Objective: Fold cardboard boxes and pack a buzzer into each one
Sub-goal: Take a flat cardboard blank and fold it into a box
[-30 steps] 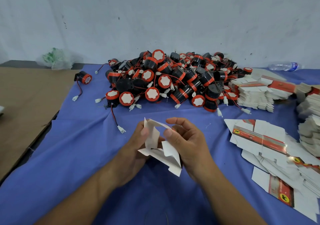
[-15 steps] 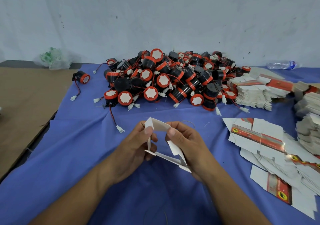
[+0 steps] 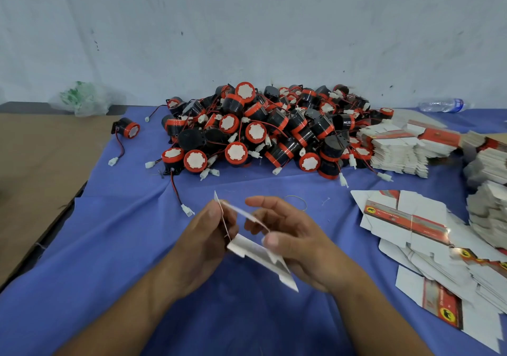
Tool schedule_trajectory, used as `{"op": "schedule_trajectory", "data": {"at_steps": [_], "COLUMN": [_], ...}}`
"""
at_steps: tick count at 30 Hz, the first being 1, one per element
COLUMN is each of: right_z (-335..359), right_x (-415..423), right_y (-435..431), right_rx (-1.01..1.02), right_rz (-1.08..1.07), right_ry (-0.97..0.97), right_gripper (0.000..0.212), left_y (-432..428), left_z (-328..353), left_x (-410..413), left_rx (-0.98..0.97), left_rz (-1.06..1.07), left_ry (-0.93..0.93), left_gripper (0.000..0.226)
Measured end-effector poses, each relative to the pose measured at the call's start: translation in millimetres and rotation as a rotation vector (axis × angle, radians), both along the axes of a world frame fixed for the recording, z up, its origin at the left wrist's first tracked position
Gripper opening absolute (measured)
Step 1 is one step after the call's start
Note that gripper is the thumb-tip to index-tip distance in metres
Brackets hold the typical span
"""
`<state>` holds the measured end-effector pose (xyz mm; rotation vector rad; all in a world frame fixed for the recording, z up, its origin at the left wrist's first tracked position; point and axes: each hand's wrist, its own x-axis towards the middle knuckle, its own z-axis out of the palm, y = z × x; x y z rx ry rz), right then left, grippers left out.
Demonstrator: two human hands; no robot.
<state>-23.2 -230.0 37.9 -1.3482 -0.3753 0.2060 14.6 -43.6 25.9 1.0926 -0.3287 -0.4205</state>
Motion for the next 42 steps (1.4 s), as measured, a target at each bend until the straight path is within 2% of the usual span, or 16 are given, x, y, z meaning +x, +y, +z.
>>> {"op": "schedule_trajectory", "data": {"at_steps": [2,3,5,8,10,12,15,18,21,23,26,29,32,36,39,42], "right_z": [-1,-2,-3,-5,-8,-11,-13,-15,-15,-14,-12,-8,-8,-7,-5,-3], "right_x": [-1,0,2,4,3,1,1,2,1,1,3,4,5,6,4,4], "right_y": [3,5,8,11,15,20,26,28,24,20,18,14,11,13,12,16], "right_rx": [-0.066,-0.109,-0.204,-0.185,-0.166,-0.22,-0.324,-0.46,-0.462,-0.436,-0.401,-0.305,-0.216,-0.153,-0.09,-0.037], "right_rz": [-0.029,-0.085,-0.264,-0.439,-0.536,-0.604,-0.597,-0.466,-0.233,-0.208,-0.369,-0.478,-0.51,-0.557,-0.564,-0.531], "right_ry": [-0.017,-0.038,-0.083,-0.103,-0.103,-0.123,-0.136,-0.16,-0.145,-0.138,-0.192,-0.125,-0.036,0.011,0.031,-0.008], "right_gripper": [0.056,0.054,0.053,0.057,0.052,0.05,0.048,0.041,0.054,0.053,0.04,0.043,0.032,0.017,0.022,0.023], "left_y": [-1,0,1,4,3,-1,-7,-5,-1,0,-4,-5,-5,-11,-8,-7], "left_z": [1,1,0,-6,-8,-9,-12,-12,-14,-14,-15,-18,-22,-21,-18,-8], "left_x": [0,0,1,3,0,0,-1,3,9,10,6,2,-2,2,-6,-12], "left_rx": [0.016,0.059,0.247,0.526,0.587,0.597,0.565,0.43,0.376,0.362,0.34,0.402,0.526,0.547,0.538,0.537], "left_rz": [-0.027,-0.033,-0.015,-0.111,-0.074,0.03,0.188,0.265,0.302,0.303,0.231,0.179,0.185,0.207,0.088,0.05], "left_ry": [0.008,0.007,-0.069,-0.33,-0.38,-0.426,-0.531,-0.373,-0.251,-0.254,-0.313,-0.397,-0.567,-0.633,-0.879,-0.961], "left_gripper": [0.078,0.066,0.043,0.068,0.049,0.042,0.034,0.021,0.013,0.016,0.02,0.03,0.049,0.044,0.086,0.094]}}
